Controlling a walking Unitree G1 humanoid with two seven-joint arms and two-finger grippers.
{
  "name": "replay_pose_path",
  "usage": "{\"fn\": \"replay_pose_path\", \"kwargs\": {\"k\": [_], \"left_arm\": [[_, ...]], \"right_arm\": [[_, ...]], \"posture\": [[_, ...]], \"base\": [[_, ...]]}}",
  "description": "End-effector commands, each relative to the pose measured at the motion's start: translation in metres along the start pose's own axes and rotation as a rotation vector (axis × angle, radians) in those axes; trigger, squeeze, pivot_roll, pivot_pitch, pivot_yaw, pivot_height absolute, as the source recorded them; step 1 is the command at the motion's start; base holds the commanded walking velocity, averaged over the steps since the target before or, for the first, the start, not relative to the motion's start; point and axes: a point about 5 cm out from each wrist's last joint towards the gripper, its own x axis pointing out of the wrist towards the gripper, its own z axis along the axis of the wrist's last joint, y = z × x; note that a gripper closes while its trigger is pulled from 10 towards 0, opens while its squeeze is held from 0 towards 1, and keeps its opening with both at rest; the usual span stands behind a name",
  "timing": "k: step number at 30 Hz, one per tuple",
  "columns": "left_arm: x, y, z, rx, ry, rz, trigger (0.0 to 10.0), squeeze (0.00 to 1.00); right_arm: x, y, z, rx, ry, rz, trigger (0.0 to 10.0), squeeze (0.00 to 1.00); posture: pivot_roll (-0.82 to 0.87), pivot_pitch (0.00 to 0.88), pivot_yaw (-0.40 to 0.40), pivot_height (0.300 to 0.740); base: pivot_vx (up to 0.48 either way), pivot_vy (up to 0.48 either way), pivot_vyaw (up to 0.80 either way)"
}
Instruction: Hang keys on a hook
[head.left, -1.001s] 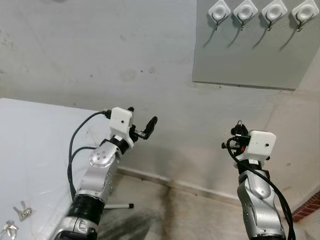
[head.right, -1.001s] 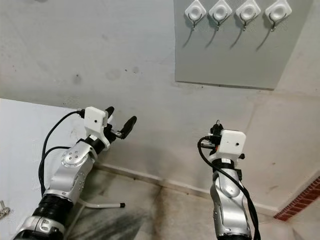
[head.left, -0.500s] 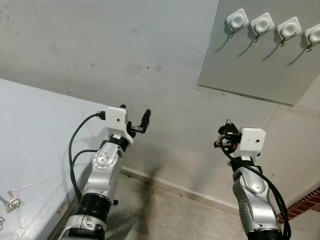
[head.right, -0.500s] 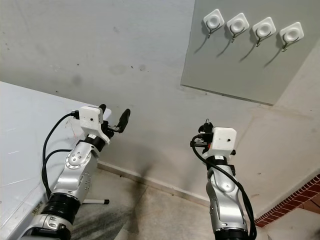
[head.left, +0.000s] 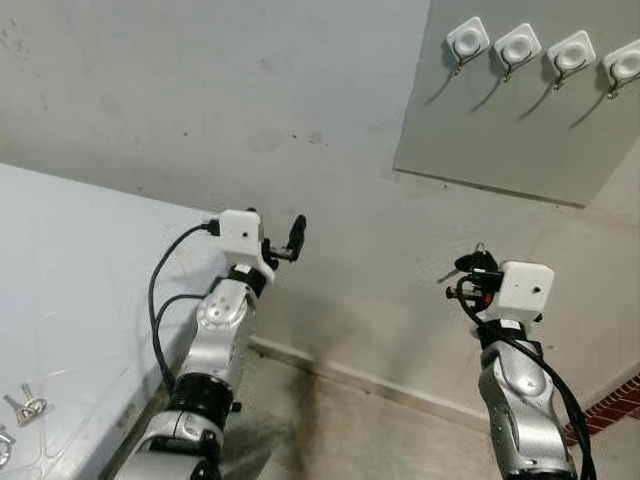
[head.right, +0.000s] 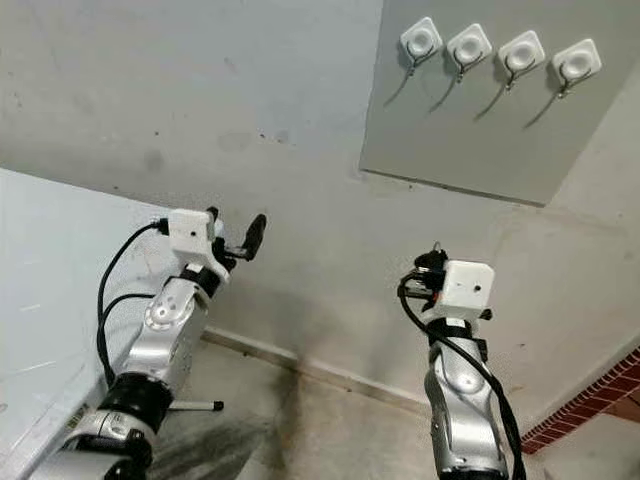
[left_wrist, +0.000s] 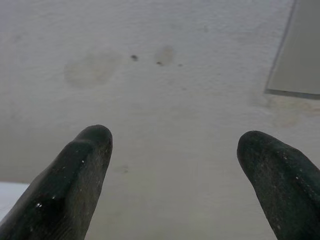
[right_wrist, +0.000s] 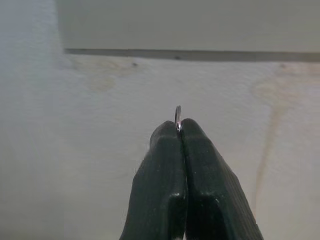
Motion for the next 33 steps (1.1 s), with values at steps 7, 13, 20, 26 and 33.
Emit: {"fn": "replay_pose_path", "kwargs": {"k": [7,13,20,26,33], "left_arm": [[0.004,-0.004,0.0,0.005,0.007,-0.043,10.0,0.0],[0.005,-0.002,0.0,-0.005,0.005,-0.049,10.0,0.0],[0.001,0.002,-0.001,-0.019,-0.008,-0.031,10.0,0.0],[-0.003,0.007,-0.001,0.042,-0.017,-0.015,10.0,0.0],[-0.006,0.012,-0.001,0.001,-0.02,0.001,10.0,0.0]], "right_arm": [[-0.002,0.002,0.005,0.018,-0.034,-0.036,10.0,0.0],[-0.001,0.009,0.005,0.026,-0.028,-0.005,10.0,0.0],[0.003,0.011,0.006,0.021,-0.024,0.019,10.0,0.0],[0.008,0.015,0.007,0.029,-0.026,0.039,10.0,0.0],[0.009,0.02,0.006,0.031,-0.019,0.06,10.0,0.0]], "posture": [[-0.14,0.017,0.076,0.74],[-0.12,0.014,0.053,0.74],[-0.1,0.008,0.031,0.74],[-0.07,0.004,0.013,0.74],[-0.05,0.002,-0.008,0.74]], "base": [[0.0,0.0,0.0],[0.0,0.0,0.0],[0.0,0.0,0.0],[0.0,0.0,0.0],[0.0,-0.311,0.0]]}}
